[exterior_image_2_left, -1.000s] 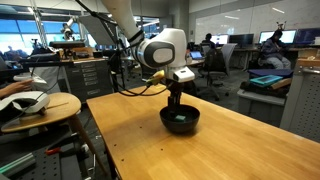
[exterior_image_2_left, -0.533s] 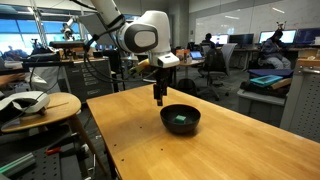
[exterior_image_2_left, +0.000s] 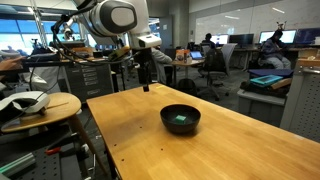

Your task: Put the green cube inside the black bowl

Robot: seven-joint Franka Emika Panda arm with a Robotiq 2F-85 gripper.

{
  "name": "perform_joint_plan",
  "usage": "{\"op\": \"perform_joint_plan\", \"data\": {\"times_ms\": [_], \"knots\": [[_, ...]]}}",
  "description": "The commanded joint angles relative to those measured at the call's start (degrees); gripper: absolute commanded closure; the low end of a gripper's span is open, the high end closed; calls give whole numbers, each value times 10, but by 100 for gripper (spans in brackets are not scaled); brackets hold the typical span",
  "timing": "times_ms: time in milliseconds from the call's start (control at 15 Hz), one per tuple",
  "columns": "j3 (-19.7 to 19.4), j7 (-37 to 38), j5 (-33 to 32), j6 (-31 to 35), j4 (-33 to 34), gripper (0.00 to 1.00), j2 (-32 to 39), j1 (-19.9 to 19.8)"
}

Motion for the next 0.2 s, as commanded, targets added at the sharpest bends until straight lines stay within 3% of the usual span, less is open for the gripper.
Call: {"op": "perform_joint_plan", "data": {"times_ms": [0,133], "knots": [[21,-2,1,-2,-3,0,-4,-21],[21,-2,1,-2,-5,0,-4,-22]]}}
